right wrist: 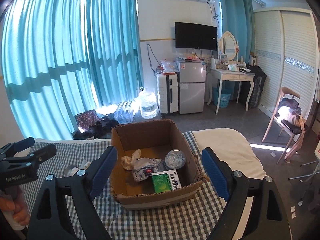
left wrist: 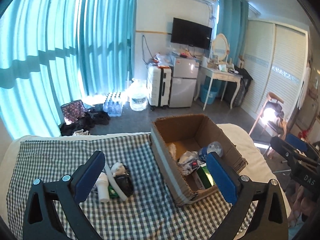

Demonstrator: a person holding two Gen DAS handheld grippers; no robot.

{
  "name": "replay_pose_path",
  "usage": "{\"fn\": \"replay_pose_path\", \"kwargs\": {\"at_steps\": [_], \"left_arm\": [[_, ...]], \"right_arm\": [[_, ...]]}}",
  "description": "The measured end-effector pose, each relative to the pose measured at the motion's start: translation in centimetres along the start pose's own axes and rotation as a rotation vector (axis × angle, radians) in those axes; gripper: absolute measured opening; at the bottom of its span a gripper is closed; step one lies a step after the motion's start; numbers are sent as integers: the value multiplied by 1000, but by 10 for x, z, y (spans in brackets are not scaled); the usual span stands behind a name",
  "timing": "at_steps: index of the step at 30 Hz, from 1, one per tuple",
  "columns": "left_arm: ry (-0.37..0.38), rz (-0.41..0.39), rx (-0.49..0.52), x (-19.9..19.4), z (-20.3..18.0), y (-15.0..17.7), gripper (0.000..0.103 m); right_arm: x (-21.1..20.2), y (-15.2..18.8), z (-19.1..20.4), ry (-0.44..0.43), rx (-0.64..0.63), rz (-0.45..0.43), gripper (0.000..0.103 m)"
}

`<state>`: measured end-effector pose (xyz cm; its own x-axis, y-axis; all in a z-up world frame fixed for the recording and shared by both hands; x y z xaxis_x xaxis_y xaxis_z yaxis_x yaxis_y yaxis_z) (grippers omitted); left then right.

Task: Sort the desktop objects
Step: 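Withdraw both tools from the box back toward the item pile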

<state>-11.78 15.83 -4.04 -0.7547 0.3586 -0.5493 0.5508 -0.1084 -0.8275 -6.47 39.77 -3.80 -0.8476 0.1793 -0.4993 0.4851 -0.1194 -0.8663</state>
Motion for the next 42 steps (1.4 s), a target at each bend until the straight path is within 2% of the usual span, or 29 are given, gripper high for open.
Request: {"fn": "replay_pose_path", "kwargs": {"at_steps": [6, 11, 17, 23, 31, 34, 38, 42], "left_arm": [[-38, -47, -25, -37, 26, -1, 103], [-68, -81, -62, -67, 55, 0, 103], [-106, -112, -93, -93, 87, 9, 103], [-141, -95, -108, -105, 112, 26, 103], [-180, -117, -106, -124, 135, 29, 103], [-173, -117, -111, -130, 142, 31, 103], [-226, -112, -106, -133, 155, 36, 103], [-248, -107, -122, -126, 171, 47, 103]], "right_arm": [[-27, -7, 26, -7, -22, -46, 99], [-46, -7, 52, -32, -51, -68, 103], [-61, -1, 87, -52, -97, -76, 103], [-74, 3, 118, -84, -124, -95, 103], [-82, 11, 146, -126, -151, -99, 103], [-83, 14, 157, -158, -150, -98, 103], [-81, 19, 171, -179, -157, -105, 103], [-73, 30, 186, -218, -173, -90, 103]]}}
Point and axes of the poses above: each gripper's, at about its wrist camera, not at the fingertips, and x roughly the way its jaws point, z to its left, y to its underside, the point moved 6 cm from there along x, roughly the way its jaws point, and after that the axes turned 5 degrees about y, right-handed, at the moved point
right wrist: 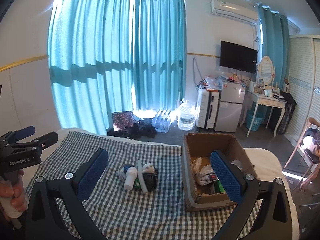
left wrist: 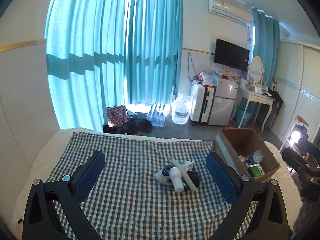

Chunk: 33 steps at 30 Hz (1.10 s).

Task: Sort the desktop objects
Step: 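Withdraw both tools from the box back toward the item pile, then close right tool on white bottle while left tool approaches clear tape roll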

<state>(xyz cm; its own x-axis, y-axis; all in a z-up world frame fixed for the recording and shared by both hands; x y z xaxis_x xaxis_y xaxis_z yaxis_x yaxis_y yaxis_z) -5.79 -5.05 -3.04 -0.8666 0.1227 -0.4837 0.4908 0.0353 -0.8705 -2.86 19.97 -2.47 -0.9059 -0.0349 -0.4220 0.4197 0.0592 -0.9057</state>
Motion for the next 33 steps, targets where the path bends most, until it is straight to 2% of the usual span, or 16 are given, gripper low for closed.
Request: {"fn": "replay_pose_path", "kwargs": {"at_steps": [6, 10, 16, 22, 25, 29, 33], "left_arm": [[-30, 14, -2, 33, 17, 13, 103], [-18, 26, 0, 57, 25, 14, 103], [-35, 29, 61, 105, 34, 17, 103], [-11, 89, 14, 154, 55, 30, 103], [-20, 123, 7, 173, 62, 26, 103], [3, 126, -21, 194, 70, 24, 103], [5, 168, -12, 217, 72, 48, 103]], "right_arm": [[14, 7, 18, -41, -18, -17, 103], [34, 8, 27, -52, -41, -16, 103], [74, 6, 41, -60, -94, -26, 103], [123, -5, 51, -73, -106, -35, 103], [144, -2, 57, -66, -110, -26, 103], [173, 16, 69, -60, -137, -2, 103], [196, 53, 67, -77, -130, 71, 103]]}}
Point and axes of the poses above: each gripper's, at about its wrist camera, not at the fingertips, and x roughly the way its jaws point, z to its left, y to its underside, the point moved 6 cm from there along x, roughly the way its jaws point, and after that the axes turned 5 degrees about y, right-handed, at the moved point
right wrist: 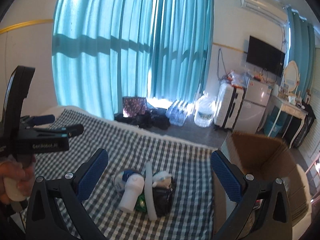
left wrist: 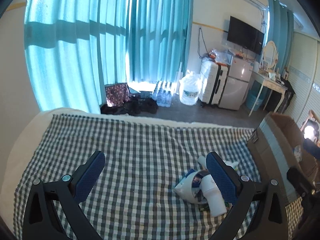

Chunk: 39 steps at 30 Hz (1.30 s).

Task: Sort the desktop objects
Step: 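Close right tool on white bottle while left tool approaches clear tape roll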

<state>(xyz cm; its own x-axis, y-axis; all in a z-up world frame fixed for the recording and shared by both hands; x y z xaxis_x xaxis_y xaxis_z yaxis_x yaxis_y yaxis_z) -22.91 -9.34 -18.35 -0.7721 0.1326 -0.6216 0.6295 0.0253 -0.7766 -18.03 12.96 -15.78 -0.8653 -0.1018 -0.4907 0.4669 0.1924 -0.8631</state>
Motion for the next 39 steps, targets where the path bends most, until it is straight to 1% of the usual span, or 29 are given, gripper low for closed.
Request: {"fn": "replay_pose_path", "kwargs": {"at_steps": [4, 6, 10, 12, 13, 16, 18, 20, 22, 24, 26, 29, 31, 32, 33, 36, 39], "left_arm": [[-31, 29, 50, 20, -2, 13, 103], [-26, 40, 50, 27, -3, 17, 103], [-23, 67, 52, 43, -2, 25, 103], [-23, 93, 53, 50, -2, 30, 103], [-26, 107, 57, 52, -3, 32, 103], [-31, 113, 64, 53, -3, 34, 103], [-18, 117, 62, 56, -5, 36, 103], [-14, 134, 66, 63, -7, 39, 103], [-13, 158, 65, 72, -10, 43, 103], [8, 174, 57, 80, -14, 46, 103], [21, 191, 60, 89, -19, 50, 103], [15, 223, 76, 102, -24, 59, 103], [-2, 240, 81, 108, -27, 65, 103], [-3, 244, 84, 109, -28, 65, 103], [0, 241, 82, 110, -30, 65, 103], [25, 231, 52, 111, -34, 61, 103], [49, 221, 24, 116, -40, 55, 103]], "right_arm": [[29, 31, 1, 10, 17, 87, 103], [42, 43, 10, -6, 12, 126, 102], [51, 59, 35, -68, -40, 150, 98], [59, 69, 45, -87, -55, 184, 92], [64, 75, 47, -89, -50, 204, 91], [81, 95, 52, -122, -9, 269, 81], [92, 108, 57, -117, -28, 305, 62], [103, 117, 57, -108, -24, 334, 55], [111, 123, 54, -105, 13, 355, 55], [117, 126, 52, -109, 32, 369, 56], [120, 126, 50, -98, 30, 362, 57], [126, 128, 46, -99, 38, 349, 57], [127, 128, 44, -87, 24, 336, 51], [128, 129, 44, -74, 11, 334, 42], [128, 129, 42, -59, 1, 334, 39], [123, 124, 37, -71, 29, 337, 36], [114, 115, 29, -80, 48, 321, 34]]}}
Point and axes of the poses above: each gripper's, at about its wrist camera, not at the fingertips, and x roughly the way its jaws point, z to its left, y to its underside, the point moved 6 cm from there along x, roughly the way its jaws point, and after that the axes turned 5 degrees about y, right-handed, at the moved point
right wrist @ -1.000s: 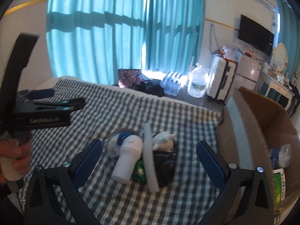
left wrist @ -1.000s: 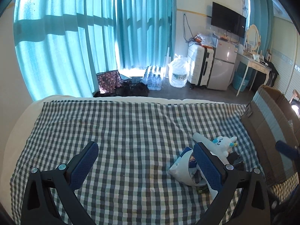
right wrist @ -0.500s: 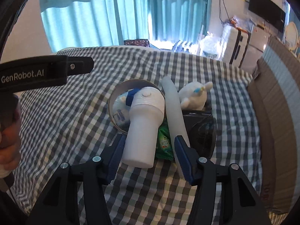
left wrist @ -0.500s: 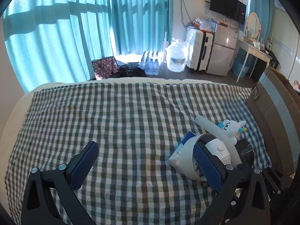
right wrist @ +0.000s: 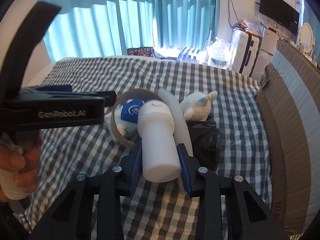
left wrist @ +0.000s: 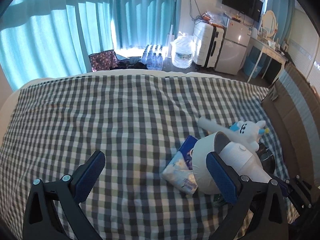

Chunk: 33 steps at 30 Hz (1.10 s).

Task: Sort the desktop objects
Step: 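Close right tool on white bottle while left tool approaches clear tape roll, then close left tool on tape roll rim while right tool lifts white bottle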

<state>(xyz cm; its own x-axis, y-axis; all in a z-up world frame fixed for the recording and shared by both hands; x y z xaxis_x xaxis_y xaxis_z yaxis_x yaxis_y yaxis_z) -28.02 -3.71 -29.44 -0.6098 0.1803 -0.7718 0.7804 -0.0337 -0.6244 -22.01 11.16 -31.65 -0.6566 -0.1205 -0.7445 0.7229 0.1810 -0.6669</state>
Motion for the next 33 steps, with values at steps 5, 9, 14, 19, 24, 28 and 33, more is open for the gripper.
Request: {"fn": "replay_pose_path", "kwargs": {"at_steps": [5, 9, 14, 19, 24, 28, 33], "left_arm": [[-2, 13, -4, 11, -13, -5, 103], [19, -6, -27, 12, -20, -9, 103], [64, -13, 7, 7, -37, -5, 103], [78, 89, 77, 38, -60, 16, 103], [23, 154, 50, 56, -57, 25, 62], [38, 140, 19, 50, -53, 23, 47], [24, 88, 56, 31, -56, 13, 21]], "right_arm": [[-19, -8, -7, -18, 9, -19, 33], [-29, -14, -18, -33, 47, -36, 32], [-42, -25, -26, -20, 66, -83, 32], [-50, -31, -35, 15, 73, -114, 32], [-57, -34, -39, 55, 70, -126, 32], [-54, -34, -47, 61, 82, -122, 32], [-54, -36, -52, 59, 91, -118, 32]]}}
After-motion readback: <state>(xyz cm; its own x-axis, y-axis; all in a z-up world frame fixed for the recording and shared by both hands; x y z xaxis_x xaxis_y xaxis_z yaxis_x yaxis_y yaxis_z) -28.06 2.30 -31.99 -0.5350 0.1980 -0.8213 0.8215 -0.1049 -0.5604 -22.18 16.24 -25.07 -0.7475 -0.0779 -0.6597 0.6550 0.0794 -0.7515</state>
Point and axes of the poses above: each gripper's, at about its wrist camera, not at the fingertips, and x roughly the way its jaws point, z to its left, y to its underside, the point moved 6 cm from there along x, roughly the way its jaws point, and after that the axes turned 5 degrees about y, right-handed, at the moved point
